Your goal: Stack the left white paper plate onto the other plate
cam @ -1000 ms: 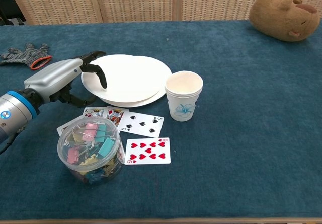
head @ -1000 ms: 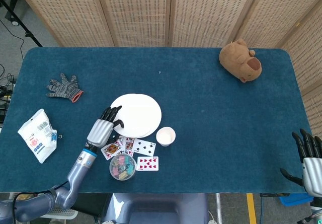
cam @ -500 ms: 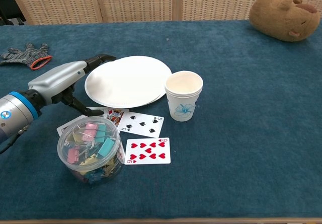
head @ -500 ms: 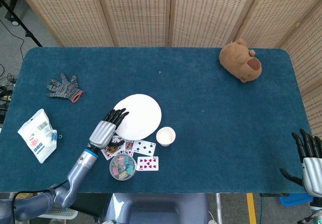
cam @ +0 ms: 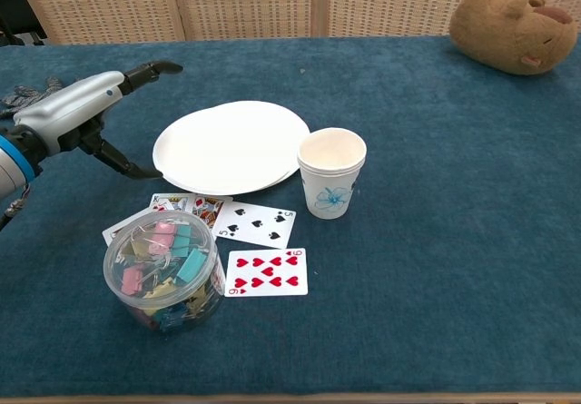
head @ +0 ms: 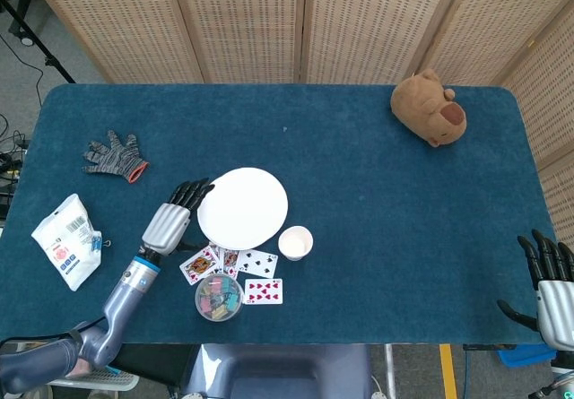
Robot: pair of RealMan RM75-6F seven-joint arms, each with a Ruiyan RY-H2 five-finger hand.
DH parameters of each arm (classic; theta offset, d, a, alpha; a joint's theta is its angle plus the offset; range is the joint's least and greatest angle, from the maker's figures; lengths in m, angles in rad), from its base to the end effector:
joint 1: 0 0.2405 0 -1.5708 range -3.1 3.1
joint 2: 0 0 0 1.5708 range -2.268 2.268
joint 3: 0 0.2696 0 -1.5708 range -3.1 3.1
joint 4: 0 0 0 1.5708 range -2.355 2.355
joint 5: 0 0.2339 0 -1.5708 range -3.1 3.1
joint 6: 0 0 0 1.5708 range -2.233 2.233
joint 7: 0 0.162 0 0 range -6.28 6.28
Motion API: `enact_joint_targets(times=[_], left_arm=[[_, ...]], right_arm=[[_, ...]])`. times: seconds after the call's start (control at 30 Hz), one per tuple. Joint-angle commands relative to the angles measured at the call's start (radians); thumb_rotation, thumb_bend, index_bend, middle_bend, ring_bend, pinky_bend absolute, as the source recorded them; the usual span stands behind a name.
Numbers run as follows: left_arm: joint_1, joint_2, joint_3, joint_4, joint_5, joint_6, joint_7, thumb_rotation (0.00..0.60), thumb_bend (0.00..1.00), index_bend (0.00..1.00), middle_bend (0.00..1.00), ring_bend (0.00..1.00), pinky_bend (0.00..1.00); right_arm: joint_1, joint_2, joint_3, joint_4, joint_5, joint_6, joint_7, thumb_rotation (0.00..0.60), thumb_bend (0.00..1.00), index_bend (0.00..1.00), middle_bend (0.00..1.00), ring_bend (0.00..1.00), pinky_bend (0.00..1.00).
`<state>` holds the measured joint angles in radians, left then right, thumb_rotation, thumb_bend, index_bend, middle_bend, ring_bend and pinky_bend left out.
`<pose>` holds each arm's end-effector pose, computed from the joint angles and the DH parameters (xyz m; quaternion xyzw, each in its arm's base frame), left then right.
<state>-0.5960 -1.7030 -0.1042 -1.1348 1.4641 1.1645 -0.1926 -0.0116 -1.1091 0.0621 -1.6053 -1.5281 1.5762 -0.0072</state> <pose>-0.2113 0.3542 -0.0579 -0.6738 -0.4146 -0.4842 0.3736 -0.3416 -0.1721 0.1608 0.5682 -0.3717 0.3892 0.6226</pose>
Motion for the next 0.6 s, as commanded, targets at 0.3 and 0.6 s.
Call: enact_joint_targets(times=[0.3, 0.6], left_arm=[[-0.006, -0.009, 0.007, -0.007, -0.004, -0.024, 0.012, 0.6, 0.11, 0.0, 0.0, 0.0, 0.0], [-0.019, -0.046, 0.01, -0.017, -0.006, -0.047, 0.064, 0.6, 0.11, 0.0, 0.0, 0.0, 0.0]], right_arm=[[0.001, 0.0, 0.001, 0.002, 0.004, -0.002, 0.002, 0.6, 0.0, 0.0, 0.0, 0.0, 0.0], [0.0, 0.001, 0.002, 0.004, 0.006, -0.002, 0.005, 0.6, 0.0, 0.0, 0.0, 0.0, 0.0]])
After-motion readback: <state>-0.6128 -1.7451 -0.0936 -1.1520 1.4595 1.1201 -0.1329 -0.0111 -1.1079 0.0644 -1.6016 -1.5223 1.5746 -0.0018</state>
